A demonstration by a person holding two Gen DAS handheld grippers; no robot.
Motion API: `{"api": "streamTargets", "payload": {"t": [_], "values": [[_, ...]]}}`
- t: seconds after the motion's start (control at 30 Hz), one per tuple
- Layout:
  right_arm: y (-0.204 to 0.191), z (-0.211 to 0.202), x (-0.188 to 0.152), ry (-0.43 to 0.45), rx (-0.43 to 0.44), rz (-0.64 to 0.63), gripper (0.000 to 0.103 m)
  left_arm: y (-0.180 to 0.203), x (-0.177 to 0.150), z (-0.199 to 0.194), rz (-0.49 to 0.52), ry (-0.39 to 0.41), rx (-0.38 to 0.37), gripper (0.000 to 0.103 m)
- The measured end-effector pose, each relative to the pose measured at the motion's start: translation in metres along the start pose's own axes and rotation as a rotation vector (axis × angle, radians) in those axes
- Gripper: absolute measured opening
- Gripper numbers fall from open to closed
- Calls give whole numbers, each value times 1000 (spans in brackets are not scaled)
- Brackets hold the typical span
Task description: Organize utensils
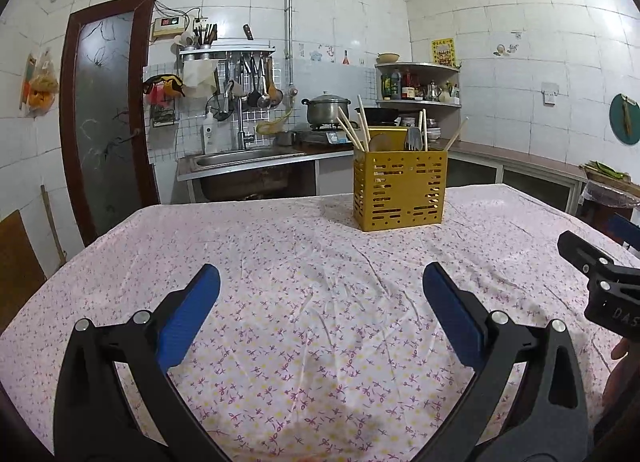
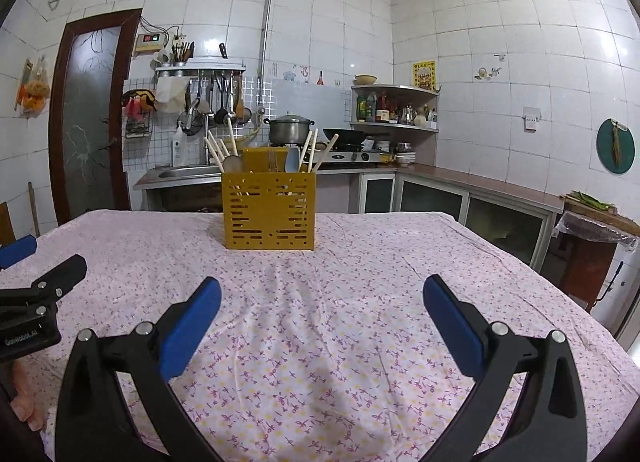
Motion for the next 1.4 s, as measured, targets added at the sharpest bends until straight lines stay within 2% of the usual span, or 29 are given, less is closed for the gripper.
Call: {"api": "streamTargets", "payload": {"t": [0.67,1.4], "values": [[4,1,-1,-10,-4,20,99,-2,1,0,-14,-14,-25,98],[2,-11,-1,38,-22,14,99,0,1,-5,-11,5,-43,98]]}}
Point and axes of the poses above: each gripper's, at about its wrist camera, not at the fingertips, and z roughly the way its jaws point, y to its right, x to its top, the point moved 1 cm from there along z, roughly the way its jaws point, and after that the axes turned 9 degrees about -z, right-handed, at the moved point
